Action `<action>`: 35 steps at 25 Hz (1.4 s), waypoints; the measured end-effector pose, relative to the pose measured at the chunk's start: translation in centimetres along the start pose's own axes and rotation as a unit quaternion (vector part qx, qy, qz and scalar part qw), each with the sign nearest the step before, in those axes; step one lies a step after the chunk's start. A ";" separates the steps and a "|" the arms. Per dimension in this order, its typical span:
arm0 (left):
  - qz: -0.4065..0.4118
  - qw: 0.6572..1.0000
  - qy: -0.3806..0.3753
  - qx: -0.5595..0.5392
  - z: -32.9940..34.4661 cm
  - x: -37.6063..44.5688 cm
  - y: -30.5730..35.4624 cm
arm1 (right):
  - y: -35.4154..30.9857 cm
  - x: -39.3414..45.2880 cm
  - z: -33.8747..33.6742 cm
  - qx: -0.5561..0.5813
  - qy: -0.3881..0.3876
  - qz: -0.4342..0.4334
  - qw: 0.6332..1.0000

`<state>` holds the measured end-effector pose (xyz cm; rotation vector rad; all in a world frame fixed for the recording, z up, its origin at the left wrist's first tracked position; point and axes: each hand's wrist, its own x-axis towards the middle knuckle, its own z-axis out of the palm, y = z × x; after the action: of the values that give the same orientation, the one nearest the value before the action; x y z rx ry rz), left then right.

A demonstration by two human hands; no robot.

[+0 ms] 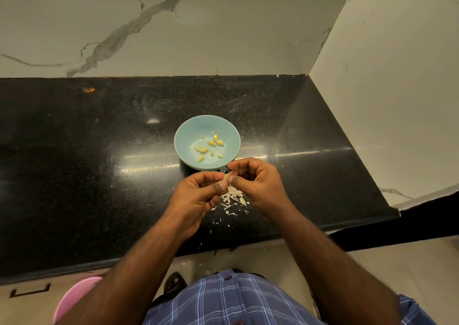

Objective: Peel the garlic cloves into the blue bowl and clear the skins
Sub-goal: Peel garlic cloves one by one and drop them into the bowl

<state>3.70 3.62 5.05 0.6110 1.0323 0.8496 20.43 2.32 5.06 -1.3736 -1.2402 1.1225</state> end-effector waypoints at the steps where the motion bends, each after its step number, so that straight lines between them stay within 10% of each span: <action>1: 0.001 1.000 0.001 0.001 0.0 0.0 0.0 | 0.0 0.0 0.0 -0.008 0.003 0.002 1.000; 12: -0.019 1.000 0.002 0.012 -0.4 0.5 -0.1 | 0.1 0.1 -1.5 -0.153 -0.007 0.031 0.988; 35: 0.082 0.995 -0.003 0.054 -0.1 1.4 -1.2 | -0.1 0.6 0.2 0.064 0.053 0.177 0.981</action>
<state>4.29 4.17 3.43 0.7970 1.0380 0.9386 20.24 2.89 5.07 -1.5717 -0.8507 1.3259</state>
